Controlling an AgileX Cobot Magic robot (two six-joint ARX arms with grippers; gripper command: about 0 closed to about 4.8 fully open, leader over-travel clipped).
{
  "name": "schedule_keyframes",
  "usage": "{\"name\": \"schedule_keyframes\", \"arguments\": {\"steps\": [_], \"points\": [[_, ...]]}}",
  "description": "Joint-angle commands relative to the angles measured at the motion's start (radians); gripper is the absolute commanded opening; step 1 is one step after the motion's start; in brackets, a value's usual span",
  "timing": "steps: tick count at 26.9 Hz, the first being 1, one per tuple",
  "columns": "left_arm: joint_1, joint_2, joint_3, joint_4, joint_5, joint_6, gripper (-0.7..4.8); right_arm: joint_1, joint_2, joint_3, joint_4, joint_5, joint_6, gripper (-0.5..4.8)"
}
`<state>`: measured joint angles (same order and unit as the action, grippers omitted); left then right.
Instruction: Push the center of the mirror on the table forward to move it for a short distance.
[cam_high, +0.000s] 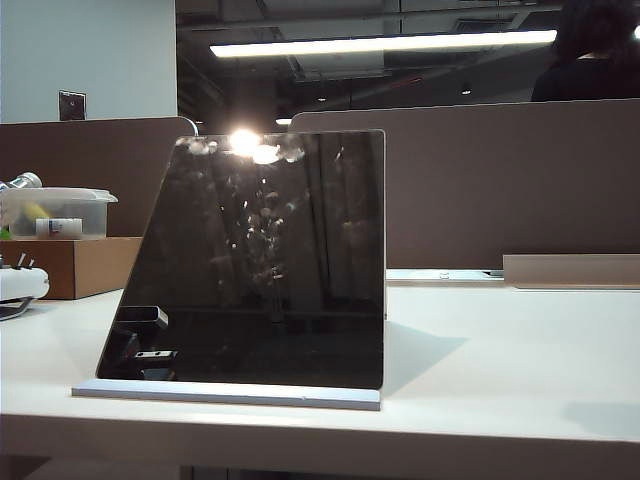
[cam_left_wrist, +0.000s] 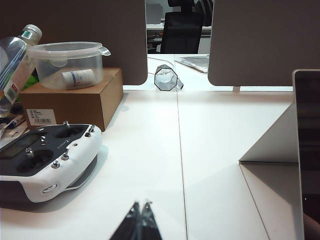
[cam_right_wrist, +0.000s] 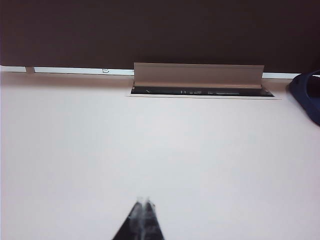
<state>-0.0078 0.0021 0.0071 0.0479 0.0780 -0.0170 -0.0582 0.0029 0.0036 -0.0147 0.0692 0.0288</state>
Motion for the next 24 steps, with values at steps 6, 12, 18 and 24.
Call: {"name": "schedule_keyframes", "arguments": {"steps": [6,12,18,24], "points": [[0.001,0.001,0.000,0.013,0.005,-0.001,-0.04,0.004,0.001,-0.004,0.014,0.003,0.000,-0.05],[0.001,0.001,0.000,0.015,0.045,-0.029,-0.04,0.113,0.001,-0.004,0.015,0.011,0.000,-0.05],[0.000,0.001,0.000,0.055,0.156,-0.136,-0.04,0.473,0.001,-0.004,0.015,0.037,0.000,-0.05],[0.000,0.001,0.003,0.170,0.206,-0.439,-0.05,0.782,0.001,-0.004,0.014,0.033,0.000,-0.05]]}}
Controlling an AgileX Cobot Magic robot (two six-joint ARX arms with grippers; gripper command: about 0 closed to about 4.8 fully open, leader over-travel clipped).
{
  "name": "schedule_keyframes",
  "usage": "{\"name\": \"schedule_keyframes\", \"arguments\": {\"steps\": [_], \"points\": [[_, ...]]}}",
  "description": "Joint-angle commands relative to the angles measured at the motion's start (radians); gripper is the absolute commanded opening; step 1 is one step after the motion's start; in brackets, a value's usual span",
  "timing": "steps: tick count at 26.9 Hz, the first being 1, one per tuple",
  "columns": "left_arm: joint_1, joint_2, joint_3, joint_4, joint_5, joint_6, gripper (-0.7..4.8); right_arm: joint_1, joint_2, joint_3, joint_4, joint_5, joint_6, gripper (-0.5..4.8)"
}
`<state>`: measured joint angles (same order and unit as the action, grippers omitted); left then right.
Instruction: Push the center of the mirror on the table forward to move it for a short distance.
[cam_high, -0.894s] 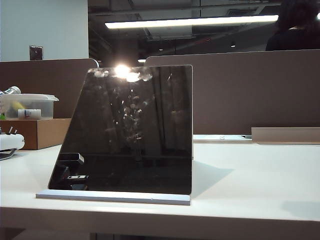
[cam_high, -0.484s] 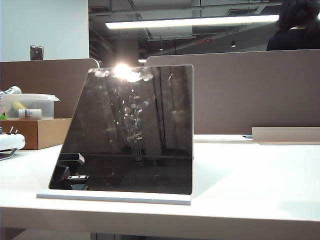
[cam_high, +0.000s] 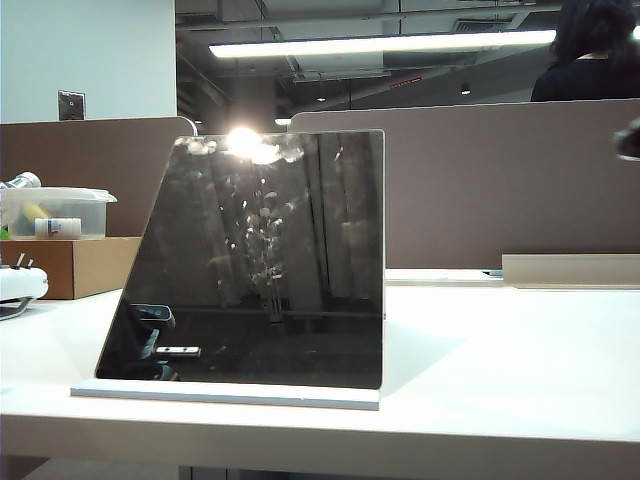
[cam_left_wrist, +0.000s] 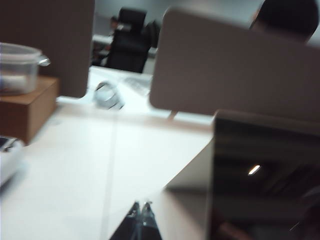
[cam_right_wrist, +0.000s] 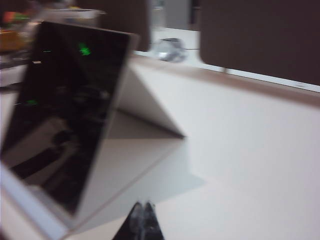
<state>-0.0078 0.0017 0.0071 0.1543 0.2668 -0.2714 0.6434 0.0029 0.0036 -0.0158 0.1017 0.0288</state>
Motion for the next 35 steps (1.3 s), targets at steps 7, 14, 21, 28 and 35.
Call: {"name": "schedule_keyframes", "arguments": {"steps": [7,14,21,28,35], "points": [[-0.001,0.001,0.003,0.114,0.294,-0.272,-0.05,0.294,0.020,-0.004,0.018,0.000,0.000,-0.05],[-0.129,0.005,0.004,0.092,0.358,-0.369,-0.05,0.314,0.051,-0.004,0.012,0.001,0.000,-0.05],[-0.482,0.007,0.003,0.007,0.050,-0.300,-0.05,0.264,0.051,-0.004,0.012,0.001,0.000,-0.05],[-0.782,0.064,0.004,0.037,-0.277,-0.239,-0.05,0.241,0.053,-0.004,0.012,0.001,0.000,-0.05],[-0.849,0.318,0.089,0.102,-0.406,-0.144,-0.05,0.243,0.106,-0.004,0.012,0.001,0.001,-0.05]]}}
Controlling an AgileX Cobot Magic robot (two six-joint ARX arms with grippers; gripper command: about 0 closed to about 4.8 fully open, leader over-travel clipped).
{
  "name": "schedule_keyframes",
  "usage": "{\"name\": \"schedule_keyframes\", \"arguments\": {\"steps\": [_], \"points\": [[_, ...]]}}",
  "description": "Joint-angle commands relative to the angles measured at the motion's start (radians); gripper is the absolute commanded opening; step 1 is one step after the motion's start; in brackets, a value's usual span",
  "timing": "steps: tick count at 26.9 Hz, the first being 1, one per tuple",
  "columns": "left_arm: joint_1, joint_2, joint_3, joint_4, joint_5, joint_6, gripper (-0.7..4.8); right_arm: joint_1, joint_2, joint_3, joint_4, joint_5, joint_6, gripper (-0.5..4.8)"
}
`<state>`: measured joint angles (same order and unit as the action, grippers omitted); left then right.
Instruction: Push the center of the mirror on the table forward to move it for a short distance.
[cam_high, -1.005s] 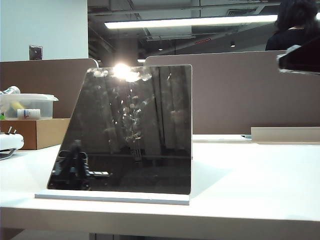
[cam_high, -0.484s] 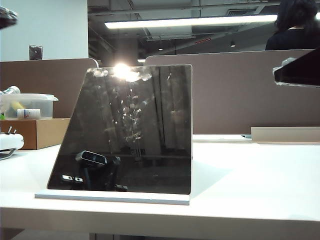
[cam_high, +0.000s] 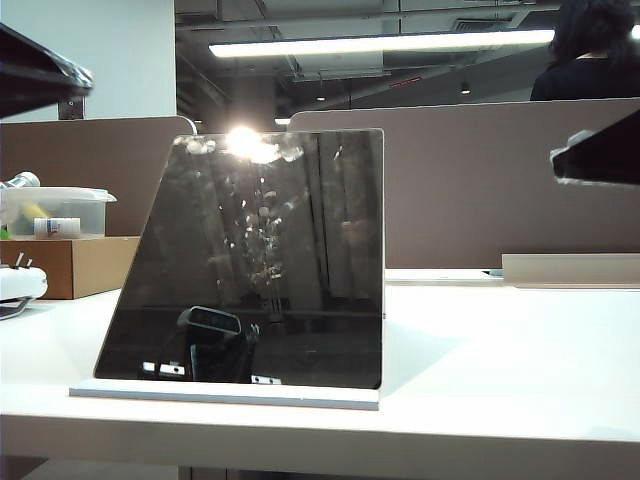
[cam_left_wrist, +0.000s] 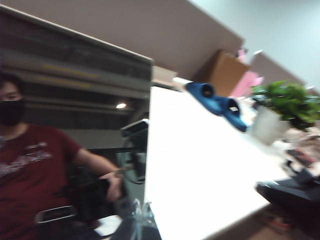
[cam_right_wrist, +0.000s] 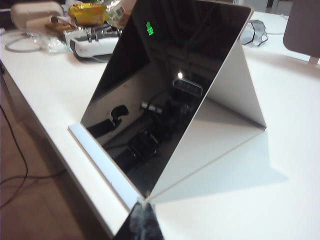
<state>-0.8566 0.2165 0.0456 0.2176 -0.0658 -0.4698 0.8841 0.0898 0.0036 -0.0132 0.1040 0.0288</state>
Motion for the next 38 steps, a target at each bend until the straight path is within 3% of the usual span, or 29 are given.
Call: {"name": "schedule_keyframes", "arguments": {"steps": [1,7,13,16,25,32,38], "points": [[0.000,0.153,0.067,0.055,-0.093,0.064,-0.05,0.002,0.027,-0.004,0.010,-0.001,0.001,-0.05],[0.000,0.517,0.175,0.251,-0.092,0.118,-0.05,0.001,0.037,-0.004,0.010,-0.001,0.001,-0.05],[0.000,0.859,0.334,0.277,-0.093,0.117,-0.05,0.001,0.037,-0.004,0.010,-0.002,0.001,-0.05],[0.000,0.977,0.399,0.293,-0.141,0.122,-0.05,0.001,0.037,-0.004,0.010,-0.002,0.000,-0.05],[0.002,1.100,0.463,0.290,-0.343,0.121,-0.05,0.000,0.034,-0.004,0.010,-0.002,0.001,-0.05],[0.017,1.168,0.463,0.344,-0.307,0.118,-0.05,0.000,0.034,-0.004,0.010,-0.002,0.000,-0.05],[0.058,1.283,0.472,0.496,-0.328,0.114,-0.05,-0.016,0.034,-0.004,0.010,-0.002,0.000,-0.05]]}}
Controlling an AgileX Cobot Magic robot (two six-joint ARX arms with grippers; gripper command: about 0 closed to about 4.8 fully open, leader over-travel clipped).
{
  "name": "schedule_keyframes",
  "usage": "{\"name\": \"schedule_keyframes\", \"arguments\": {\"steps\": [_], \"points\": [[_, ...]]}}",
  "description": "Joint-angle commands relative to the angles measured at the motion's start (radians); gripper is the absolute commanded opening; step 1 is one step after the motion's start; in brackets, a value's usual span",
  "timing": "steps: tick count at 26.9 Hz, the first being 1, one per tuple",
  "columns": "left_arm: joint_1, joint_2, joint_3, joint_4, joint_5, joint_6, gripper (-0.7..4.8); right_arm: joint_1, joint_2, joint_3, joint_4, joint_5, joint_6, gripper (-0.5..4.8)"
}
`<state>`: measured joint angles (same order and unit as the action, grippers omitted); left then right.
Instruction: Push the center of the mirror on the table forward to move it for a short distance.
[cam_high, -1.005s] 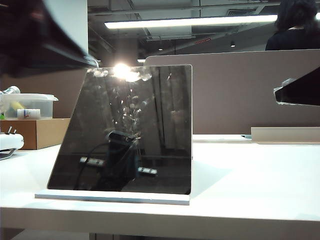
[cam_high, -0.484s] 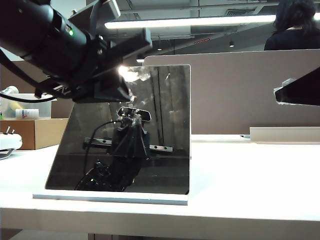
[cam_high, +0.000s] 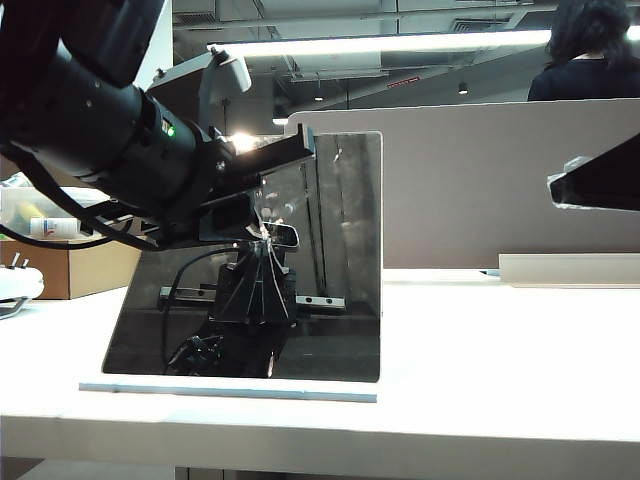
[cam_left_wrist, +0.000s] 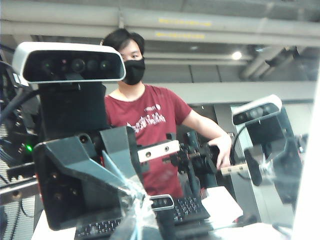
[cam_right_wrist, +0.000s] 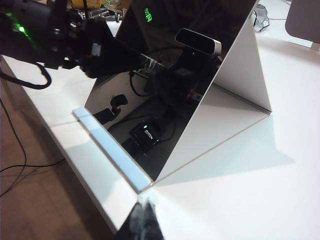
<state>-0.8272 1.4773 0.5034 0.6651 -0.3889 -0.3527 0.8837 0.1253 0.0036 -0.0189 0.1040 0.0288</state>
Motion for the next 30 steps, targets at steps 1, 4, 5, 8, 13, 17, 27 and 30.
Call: {"name": "schedule_keyframes", "arguments": {"steps": [1,4,5,8,13,17,27,30], "points": [[0.047,0.030,0.029,0.048,0.024,-0.001,-0.05,-0.031,-0.002,-0.004,0.016,-0.001,0.000,-0.05],[0.107,0.082,0.095,0.047,0.106,0.002,-0.05,-0.094,-0.002,-0.004,0.015,-0.001,0.001,-0.05],[0.120,0.101,0.119,0.047,0.116,0.003,-0.05,-0.117,-0.003,-0.004,0.015,-0.002,0.001,-0.05],[0.160,0.174,0.214,0.047,0.169,0.035,-0.05,-0.203,-0.029,-0.004,0.015,-0.001,0.000,-0.05],[0.225,0.338,0.400,0.044,0.231,0.072,-0.05,-0.315,-0.037,-0.004,0.016,-0.001,0.000,-0.05],[0.271,0.491,0.587,0.010,0.261,0.087,-0.05,-0.369,-0.036,-0.004,0.016,-0.002,0.001,-0.05],[0.302,0.853,1.135,-0.130,0.277,0.162,-0.05,-0.537,-0.024,-0.004,0.016,-0.001,0.001,-0.05],[0.312,0.918,1.241,-0.142,0.269,0.161,-0.05,-0.601,-0.025,-0.004,0.016,-0.002,0.000,-0.05]]}}
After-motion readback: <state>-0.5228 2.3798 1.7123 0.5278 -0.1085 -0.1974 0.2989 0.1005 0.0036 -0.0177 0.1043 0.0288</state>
